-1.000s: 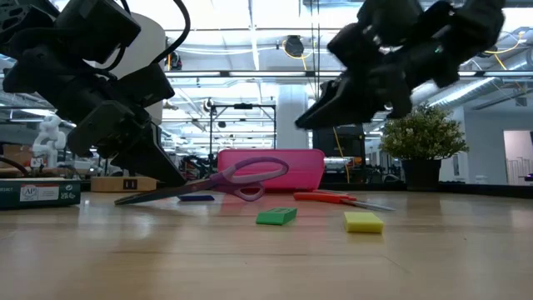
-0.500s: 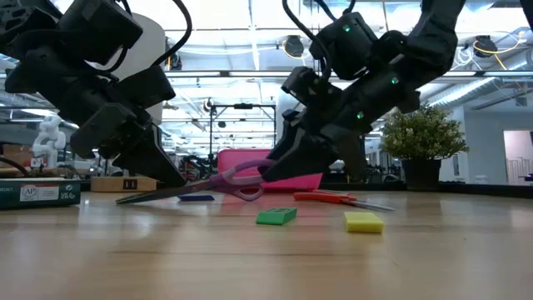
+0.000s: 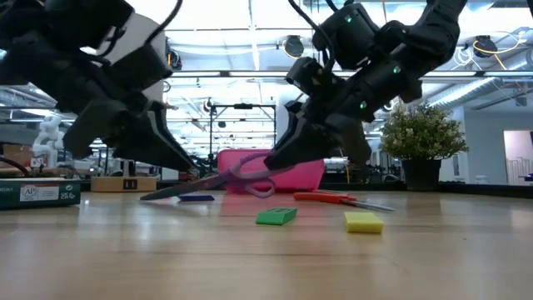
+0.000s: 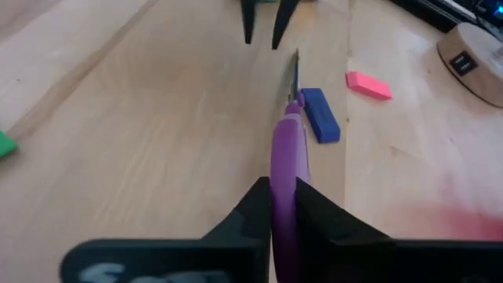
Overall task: Pack school essentials
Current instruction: Put the purple scissors into the red supply box
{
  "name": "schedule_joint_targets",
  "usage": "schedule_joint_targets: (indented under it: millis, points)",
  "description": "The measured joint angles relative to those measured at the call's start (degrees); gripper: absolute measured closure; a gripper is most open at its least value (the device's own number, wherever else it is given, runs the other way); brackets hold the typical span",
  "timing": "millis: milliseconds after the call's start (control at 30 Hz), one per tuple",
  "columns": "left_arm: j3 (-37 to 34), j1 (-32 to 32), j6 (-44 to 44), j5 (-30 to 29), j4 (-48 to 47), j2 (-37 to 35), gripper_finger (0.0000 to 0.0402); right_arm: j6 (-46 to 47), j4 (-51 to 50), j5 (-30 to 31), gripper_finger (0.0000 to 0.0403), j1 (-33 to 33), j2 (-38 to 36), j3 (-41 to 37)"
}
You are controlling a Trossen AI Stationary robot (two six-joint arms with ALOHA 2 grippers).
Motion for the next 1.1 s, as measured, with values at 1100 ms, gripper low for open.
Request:
schedule_joint_targets:
  millis: [1100]
  points:
    - [0.93,-5.11,-5.69,-12.73,6.45,0.00,0.0224,-19.22,-16.85,16.30,0.0383,-3.38,-32.14,-2.19]
